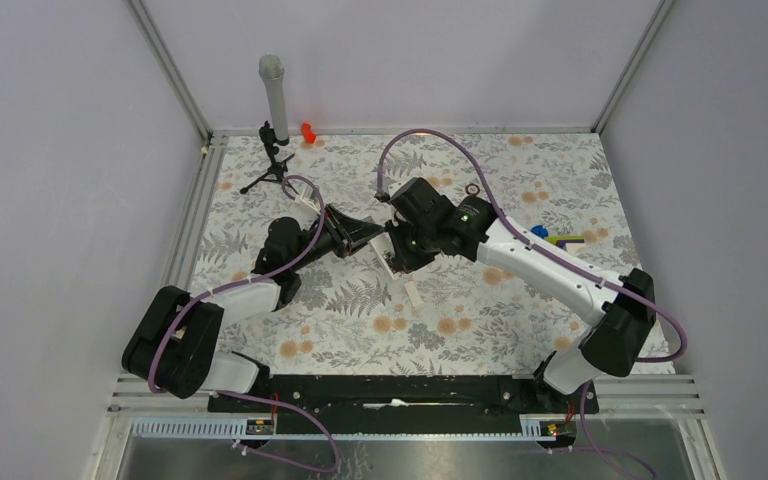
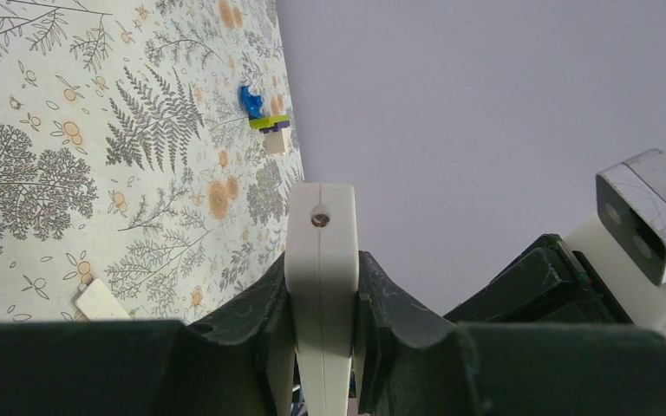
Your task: Load the batteries into the remote control
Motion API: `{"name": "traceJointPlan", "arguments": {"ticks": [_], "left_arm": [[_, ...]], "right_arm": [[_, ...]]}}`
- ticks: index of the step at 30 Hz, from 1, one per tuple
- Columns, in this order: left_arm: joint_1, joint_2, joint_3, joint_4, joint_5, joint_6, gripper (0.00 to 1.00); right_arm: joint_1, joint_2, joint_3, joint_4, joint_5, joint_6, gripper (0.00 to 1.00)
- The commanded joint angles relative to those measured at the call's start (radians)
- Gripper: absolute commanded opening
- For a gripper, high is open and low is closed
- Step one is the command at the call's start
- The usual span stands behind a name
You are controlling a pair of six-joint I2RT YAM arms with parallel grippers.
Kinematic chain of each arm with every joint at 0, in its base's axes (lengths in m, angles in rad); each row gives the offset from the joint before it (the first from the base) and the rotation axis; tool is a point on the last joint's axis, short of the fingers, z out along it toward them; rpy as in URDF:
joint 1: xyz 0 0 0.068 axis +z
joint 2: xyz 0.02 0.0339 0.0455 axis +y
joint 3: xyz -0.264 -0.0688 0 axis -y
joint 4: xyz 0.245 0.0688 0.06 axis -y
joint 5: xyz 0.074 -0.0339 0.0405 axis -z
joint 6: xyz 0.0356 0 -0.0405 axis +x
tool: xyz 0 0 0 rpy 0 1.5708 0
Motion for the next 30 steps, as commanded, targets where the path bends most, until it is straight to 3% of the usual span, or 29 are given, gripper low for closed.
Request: {"name": "traceJointPlan", "arguments": {"ticks": [1,13,24,30], "left_arm": [[-0.004,-0.011,0.013,0.096,-0.016,-0.011,0.00],[-0.005,-0.006,0.011,0.112,-0.009,-0.051,0.00],[-0.006,-0.004,0.007,0.107,-0.013,-0.049,0.00],[-0.005,-0.003,0.008,0.104,-0.013,-0.058,0.00]], "right_arm": [[0.009,0.016,0.044,-0.026,-0.008,-0.013,0.03],[0.009,0.031,0.050,-0.004,0.105,0.013,0.19],[0.009,0.026,0.076,-0.007,0.115,0.042,0.30],[0.008,-0.005,0.083,-0.002,0.120,0.055,0.43]]}}
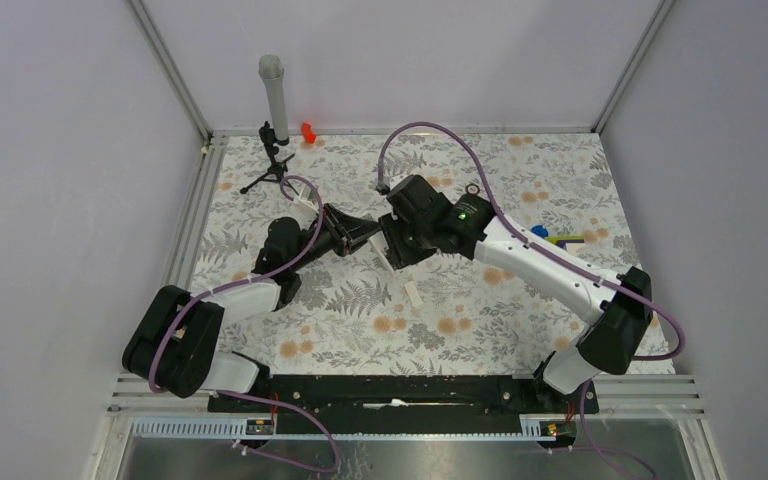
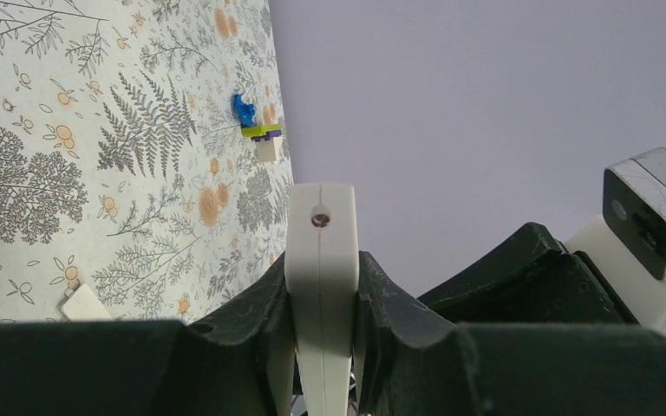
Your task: Load the batteries into the remote control
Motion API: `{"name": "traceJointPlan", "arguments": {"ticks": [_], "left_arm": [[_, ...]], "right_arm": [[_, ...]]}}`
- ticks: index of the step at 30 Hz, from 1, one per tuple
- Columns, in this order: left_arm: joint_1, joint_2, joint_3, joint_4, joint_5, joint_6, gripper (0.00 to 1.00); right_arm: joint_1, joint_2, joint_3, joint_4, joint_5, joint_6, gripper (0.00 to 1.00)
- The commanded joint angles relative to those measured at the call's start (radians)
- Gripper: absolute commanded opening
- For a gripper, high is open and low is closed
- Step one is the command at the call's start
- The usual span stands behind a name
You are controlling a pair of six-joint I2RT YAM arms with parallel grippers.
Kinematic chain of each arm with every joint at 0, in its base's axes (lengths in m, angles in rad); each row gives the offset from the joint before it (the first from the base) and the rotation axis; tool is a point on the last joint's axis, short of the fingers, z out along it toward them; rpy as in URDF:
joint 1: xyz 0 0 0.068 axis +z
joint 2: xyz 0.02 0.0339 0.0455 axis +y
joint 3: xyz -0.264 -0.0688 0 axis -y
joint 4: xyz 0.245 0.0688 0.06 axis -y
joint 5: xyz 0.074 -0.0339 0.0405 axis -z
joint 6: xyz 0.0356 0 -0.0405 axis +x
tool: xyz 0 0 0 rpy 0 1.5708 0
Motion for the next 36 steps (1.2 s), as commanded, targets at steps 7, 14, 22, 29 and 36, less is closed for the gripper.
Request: {"name": "traceJointPlan", "arguments": {"ticks": [7,14,22,29,36], "left_arm": [[-0.005,-0.010,0.011,0.107,0.011,-0.057,0.00],[-0.004,-0.059,0.005,0.122,-0.045,-0.140,0.00],[-0.004,-0.113,0.031,0.058,-0.070,-0.379,0.00],[-0.005,-0.102,-0.006,0.166,-0.110,-0.587,0.00],[-0.005,-0.116,-0.003,0.179,-0.143,-0.637,0.00]], "right_arm": [[-0.003,-0.107,0.009,0.107,-0.019,0.107,0.70],[-0.024,-0.316,-0.225,0.368,-0.010,0.296,0.99],[-0.043,-0.542,-0.440,0.624,0.069,0.487,1.00],[-0.044,-0.576,-0.501,0.736,0.054,0.581,1.00],[-0.045,-0.588,-0.562,0.820,0.043,0.678,0.92]]}}
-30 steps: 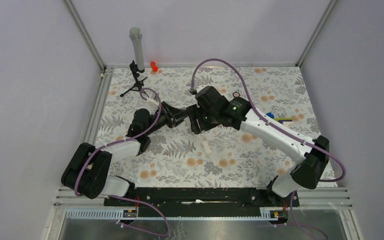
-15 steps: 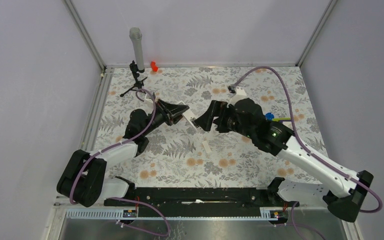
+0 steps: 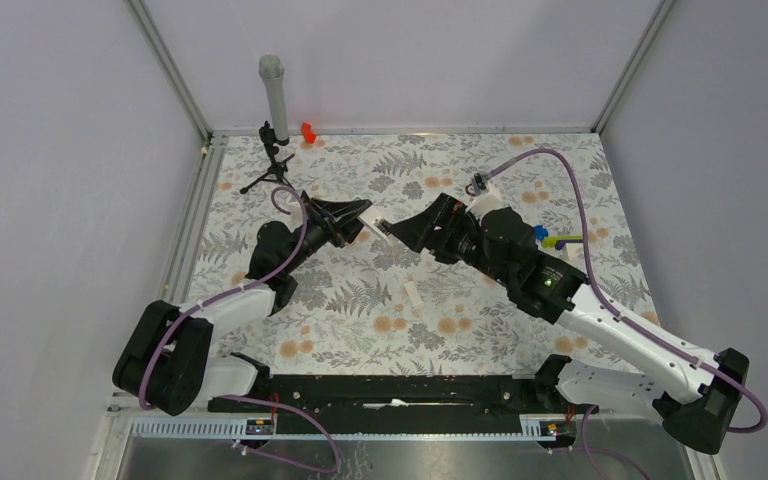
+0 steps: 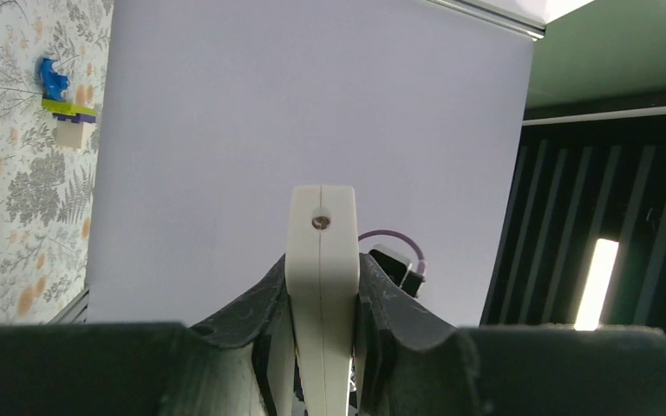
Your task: Load the batteries into the remote control
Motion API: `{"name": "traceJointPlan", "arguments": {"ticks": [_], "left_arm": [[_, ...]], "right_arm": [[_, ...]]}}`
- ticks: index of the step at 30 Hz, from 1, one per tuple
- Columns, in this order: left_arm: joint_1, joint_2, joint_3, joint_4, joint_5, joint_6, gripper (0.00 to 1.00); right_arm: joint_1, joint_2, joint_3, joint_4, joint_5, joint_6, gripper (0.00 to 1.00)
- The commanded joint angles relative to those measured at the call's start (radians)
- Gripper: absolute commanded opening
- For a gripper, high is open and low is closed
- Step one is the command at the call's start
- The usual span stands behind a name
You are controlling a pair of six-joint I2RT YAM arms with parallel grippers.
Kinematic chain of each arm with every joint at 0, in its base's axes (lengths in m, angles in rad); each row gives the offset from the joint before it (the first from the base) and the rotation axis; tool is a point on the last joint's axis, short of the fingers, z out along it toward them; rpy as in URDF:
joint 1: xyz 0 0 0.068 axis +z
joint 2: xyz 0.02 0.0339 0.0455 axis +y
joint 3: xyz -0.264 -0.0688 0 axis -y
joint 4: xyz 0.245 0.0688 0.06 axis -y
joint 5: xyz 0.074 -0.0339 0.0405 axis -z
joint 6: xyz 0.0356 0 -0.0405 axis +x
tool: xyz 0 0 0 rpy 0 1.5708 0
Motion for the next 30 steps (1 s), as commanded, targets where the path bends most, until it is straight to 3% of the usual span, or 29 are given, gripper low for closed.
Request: {"name": "traceJointPlan", "arguments": {"ticks": [1,13,30], "left_arm": [[-0.005,-0.027,0.015,0.082,-0.039,-0.061,0.00],[-0.006,-0.028,0.015,0.090,-0.034,-0.051,0.00],[-0.024,-0.019,0.033,0.107,-0.032,-0.035,0.00]], "right_arm": [[-0.006,-0.026,-0.026,0.133,0.010,0.084,0.90],[-0.007,-0.016,-0.057,0.183,0.039,0.119,0.53],[-0.023,0.037,-0.029,0.157,0.019,0.132,0.49]]}}
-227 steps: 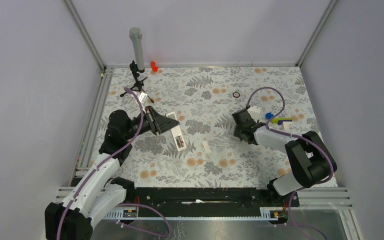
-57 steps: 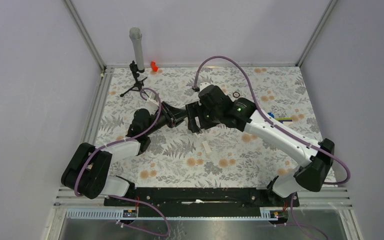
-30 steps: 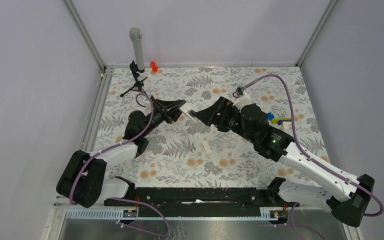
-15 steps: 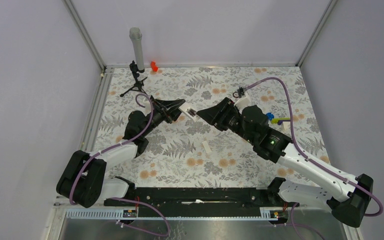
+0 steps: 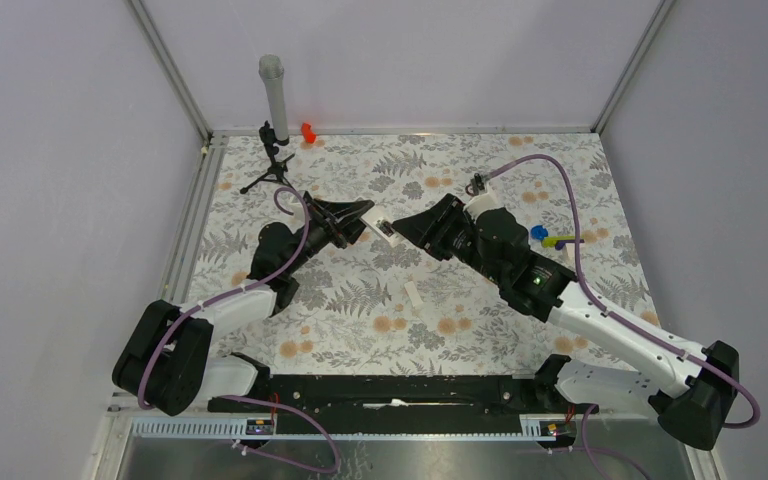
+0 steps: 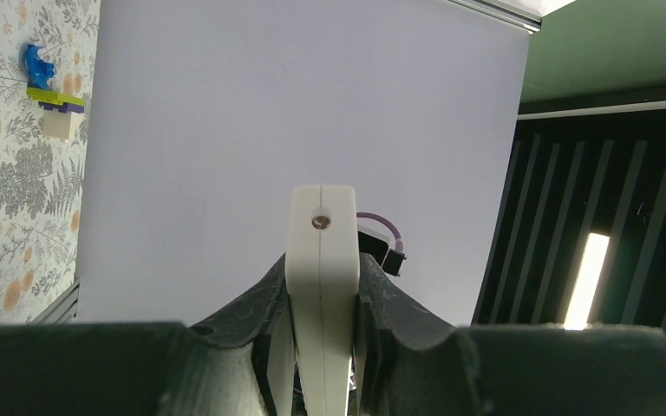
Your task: Load the batteries into the remote control
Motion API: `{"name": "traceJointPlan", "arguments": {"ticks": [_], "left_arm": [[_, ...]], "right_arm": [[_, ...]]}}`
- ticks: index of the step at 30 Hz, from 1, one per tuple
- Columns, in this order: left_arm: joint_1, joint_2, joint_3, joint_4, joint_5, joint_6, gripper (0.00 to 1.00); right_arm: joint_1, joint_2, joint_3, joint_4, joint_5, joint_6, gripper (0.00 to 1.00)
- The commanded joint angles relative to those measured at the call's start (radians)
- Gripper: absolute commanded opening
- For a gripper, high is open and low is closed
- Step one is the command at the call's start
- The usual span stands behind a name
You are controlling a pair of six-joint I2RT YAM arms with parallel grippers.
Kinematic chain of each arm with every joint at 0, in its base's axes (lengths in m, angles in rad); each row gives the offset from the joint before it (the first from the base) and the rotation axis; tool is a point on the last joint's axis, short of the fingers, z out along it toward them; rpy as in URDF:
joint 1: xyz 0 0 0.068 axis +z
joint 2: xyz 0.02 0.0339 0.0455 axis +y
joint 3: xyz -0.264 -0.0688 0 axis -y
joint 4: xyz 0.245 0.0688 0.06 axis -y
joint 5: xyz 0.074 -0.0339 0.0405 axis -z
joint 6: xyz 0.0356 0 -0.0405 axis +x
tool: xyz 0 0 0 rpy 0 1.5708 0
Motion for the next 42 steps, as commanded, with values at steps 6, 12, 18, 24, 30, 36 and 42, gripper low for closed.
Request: {"name": "traceJointPlan", "arguments": {"ticks": [6,12,18,24,30,36,42], "left_arm": [[-0.006,-0.022,0.035,0.096,-0.020,-0.004,0.00],[-0.012,-0.020,0.042,0.100,-0.016,-0.006,0.00],[-0.017,-0.021,0.046,0.103,-0.014,-0.006,0.00],[-0.019,-0.027,0.045,0.110,-0.012,-0.003,0.00],[-0.019,-0.050,0.048,0.079,-0.019,0.033,0.00],[-0.011,-0.075,0.085,-0.007,0.000,0.197,0.00],[0.053,-0.100,0.146,-0.217,0.169,0.439,0.00]], "right_arm": [[-0.010,0.011,0.025,0.026,0.005,0.013,0.43],[-0.012,0.026,0.023,0.025,-0.001,0.013,0.43],[-0.012,0.046,0.017,0.025,-0.004,0.011,0.43],[-0.012,0.057,0.014,0.007,0.009,0.019,0.36],[-0.012,0.077,0.032,-0.047,0.017,0.022,0.26],[-0.035,0.066,0.031,-0.019,-0.051,-0.003,0.67],[-0.089,0.033,-0.066,0.199,-0.228,-0.019,0.88]]}}
